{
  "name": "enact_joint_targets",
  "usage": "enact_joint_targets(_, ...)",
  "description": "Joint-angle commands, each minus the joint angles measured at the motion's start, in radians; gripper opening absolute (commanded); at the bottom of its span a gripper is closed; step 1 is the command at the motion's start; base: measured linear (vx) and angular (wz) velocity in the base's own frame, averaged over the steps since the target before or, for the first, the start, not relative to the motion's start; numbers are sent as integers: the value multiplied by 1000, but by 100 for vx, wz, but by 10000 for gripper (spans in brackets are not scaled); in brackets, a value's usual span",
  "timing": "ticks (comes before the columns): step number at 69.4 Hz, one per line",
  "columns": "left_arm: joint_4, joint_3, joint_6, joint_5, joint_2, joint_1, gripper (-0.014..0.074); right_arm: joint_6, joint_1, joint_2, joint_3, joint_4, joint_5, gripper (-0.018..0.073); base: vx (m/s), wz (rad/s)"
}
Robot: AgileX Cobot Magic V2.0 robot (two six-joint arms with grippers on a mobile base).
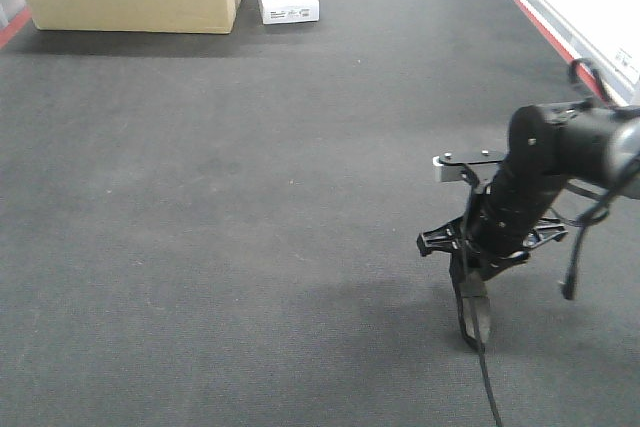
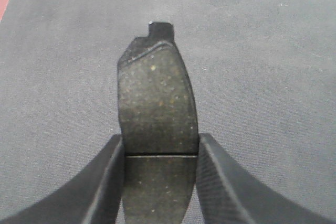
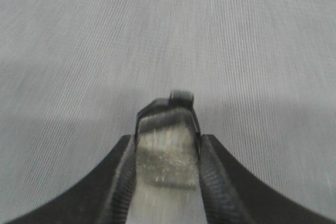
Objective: Move and align brake pads A on conveyor
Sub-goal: 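Lower the right gripper and release its brake pad onto the belt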
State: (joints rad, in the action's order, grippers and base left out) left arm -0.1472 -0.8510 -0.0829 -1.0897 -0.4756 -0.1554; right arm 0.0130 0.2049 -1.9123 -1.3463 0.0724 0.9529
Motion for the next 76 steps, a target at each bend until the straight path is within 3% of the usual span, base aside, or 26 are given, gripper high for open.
enact_joint_targets(1,-8,-21,-6,82,-5,-4,-6,13,-5,11,-62,-22,-55,-4,0,0)
enact_joint_targets(15,-8,-21,-6,82,-5,-4,-6,13,-5,-43,-114,-37,-71,4,0,0)
enact_joint_targets(25,-8,-21,-6,82,-5,-4,-6,13,-5,-51,-129,-28,-89,58,0,0)
enact_joint_targets(34,-8,-21,-6,82,-5,-4,-6,12,-5,-51,-129,-26,-89,181,0,0)
enact_joint_targets(50,-8,-21,-6,82,-5,-4,-6,8,-4,-40,-129,-21,-77,501,0,0)
enact_joint_targets(58,-8,-21,-6,82,-5,-4,-6,8,-4,-8,-128,-15,-67,599,0,0)
enact_joint_targets(76,-8,-21,-6,82,-5,-4,-6,13,-4,118,-128,-15,-43,608,0,0)
